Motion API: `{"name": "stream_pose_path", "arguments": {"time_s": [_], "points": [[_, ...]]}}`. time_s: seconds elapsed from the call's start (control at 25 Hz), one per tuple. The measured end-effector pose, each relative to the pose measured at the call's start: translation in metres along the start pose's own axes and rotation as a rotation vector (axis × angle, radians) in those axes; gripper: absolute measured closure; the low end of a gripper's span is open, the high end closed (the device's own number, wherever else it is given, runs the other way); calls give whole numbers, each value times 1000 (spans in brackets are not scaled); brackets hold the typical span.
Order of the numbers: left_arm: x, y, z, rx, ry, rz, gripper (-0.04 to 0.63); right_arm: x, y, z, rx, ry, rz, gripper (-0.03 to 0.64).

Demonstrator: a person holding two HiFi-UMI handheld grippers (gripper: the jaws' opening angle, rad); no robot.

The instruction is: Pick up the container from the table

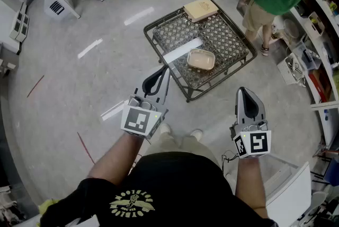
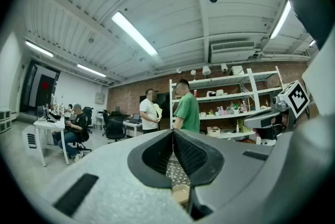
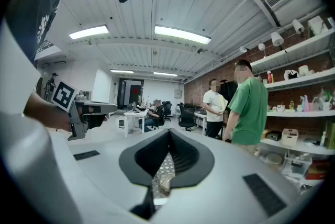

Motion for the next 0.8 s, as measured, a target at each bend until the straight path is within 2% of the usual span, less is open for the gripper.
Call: {"name": "stream_pose_path", "arguments": {"time_s": [0.44, 0.6, 0.8], "points": [[6, 11, 16, 26, 8, -37, 586, 7, 24, 0, 19, 35, 19, 606], [7, 15, 18, 62, 5, -52, 586, 9, 32, -3, 72, 53, 10, 606], [10, 28, 21, 70, 35, -49, 586, 7, 40, -7, 113, 58, -5, 606]]}}
Point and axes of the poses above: the fingertips, and each gripper's own axes: z forward along the fingers, y to its right, x out of its top, the point moved 4 cm from there along -z, backward along the fingers, and after that the axes turned 2 degrees about x, right-handed, at the moved point
